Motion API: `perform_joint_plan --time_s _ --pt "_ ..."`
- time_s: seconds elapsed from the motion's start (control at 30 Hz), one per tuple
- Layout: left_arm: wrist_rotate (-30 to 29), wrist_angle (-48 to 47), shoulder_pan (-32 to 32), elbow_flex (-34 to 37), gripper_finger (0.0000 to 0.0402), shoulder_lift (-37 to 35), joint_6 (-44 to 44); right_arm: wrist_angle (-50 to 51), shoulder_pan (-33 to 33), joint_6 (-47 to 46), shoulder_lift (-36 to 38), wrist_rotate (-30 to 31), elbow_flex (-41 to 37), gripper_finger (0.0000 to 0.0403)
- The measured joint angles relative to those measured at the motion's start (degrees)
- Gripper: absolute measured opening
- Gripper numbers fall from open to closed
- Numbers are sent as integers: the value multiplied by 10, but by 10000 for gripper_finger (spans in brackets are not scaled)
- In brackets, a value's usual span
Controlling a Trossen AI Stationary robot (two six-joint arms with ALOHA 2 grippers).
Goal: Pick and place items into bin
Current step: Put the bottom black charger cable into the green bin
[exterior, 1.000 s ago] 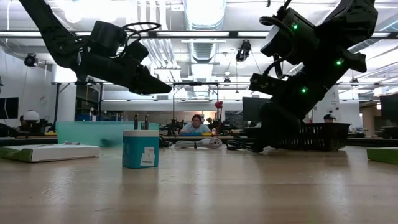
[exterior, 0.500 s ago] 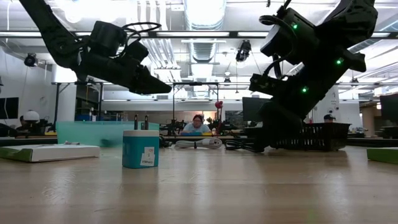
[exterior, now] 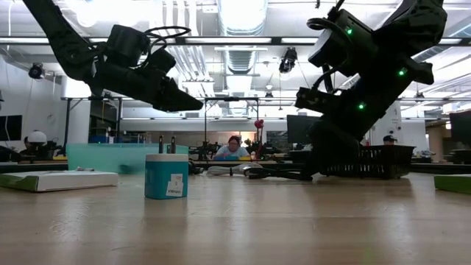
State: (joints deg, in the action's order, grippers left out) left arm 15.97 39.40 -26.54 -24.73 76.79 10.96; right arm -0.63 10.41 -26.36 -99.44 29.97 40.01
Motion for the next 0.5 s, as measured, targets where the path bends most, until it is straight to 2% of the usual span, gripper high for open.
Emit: perform_joint_plan --time_s 0.3,0.5 --pt "0 0 0 0 157 0 0 4 1 55 13 2 7 9" --pt "0 1 0 0 157 0 0 0 1 104 16 47 30 9"
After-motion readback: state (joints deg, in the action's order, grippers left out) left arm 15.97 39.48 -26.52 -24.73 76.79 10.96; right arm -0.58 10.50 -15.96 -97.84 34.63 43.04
